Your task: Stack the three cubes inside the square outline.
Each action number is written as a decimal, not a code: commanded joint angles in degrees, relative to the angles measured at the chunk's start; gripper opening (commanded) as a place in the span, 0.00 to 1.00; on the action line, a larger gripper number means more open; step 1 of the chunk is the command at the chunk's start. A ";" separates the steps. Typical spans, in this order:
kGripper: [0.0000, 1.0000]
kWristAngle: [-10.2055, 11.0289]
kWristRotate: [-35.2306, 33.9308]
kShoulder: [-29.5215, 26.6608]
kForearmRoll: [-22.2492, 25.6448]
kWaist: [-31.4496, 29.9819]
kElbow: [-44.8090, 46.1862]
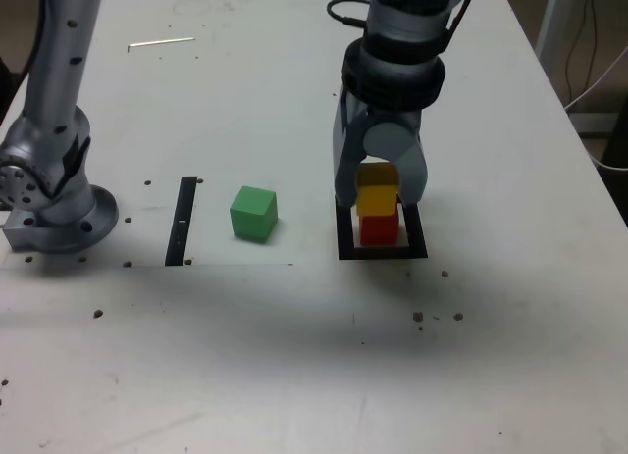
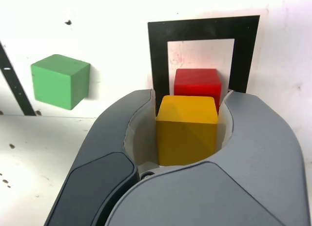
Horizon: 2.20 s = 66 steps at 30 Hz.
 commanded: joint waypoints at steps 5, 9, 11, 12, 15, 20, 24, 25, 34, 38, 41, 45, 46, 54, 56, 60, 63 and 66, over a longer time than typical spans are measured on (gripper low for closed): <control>0.33 -0.14 0.11 0.63 -0.74 0.17 0.27; 0.33 -0.14 0.11 0.71 -0.95 0.17 0.44; 0.33 -0.16 0.11 0.78 -1.20 0.17 0.68; 0.33 -0.18 0.11 0.83 -1.36 0.17 0.82; 0.38 -0.32 0.17 0.95 -1.83 0.24 1.29; 0.64 -0.48 0.94 0.96 -2.29 0.47 1.66; 0.86 -0.40 1.54 0.82 -2.62 0.53 2.07; 0.90 -0.36 1.59 0.76 -2.66 0.53 2.20; 0.99 0.47 1.54 -0.58 -2.58 0.53 2.95; 0.99 1.92 1.38 -2.76 -2.13 0.53 3.37; 0.99 3.08 1.26 -4.73 -1.67 0.53 3.86; 0.99 4.23 1.08 -7.42 -1.17 0.53 5.19; 0.99 4.43 1.05 -8.03 -1.05 0.53 5.59; 0.99 5.68 1.09 -12.23 0.76 0.46 9.28; 0.99 5.71 1.16 -13.18 0.82 0.26 10.41; 0.99 5.67 1.25 -15.30 0.78 -0.46 13.05; 0.99 5.70 1.30 -17.18 0.74 -1.18 15.40; 0.99 5.74 1.38 -18.82 0.61 -1.97 17.59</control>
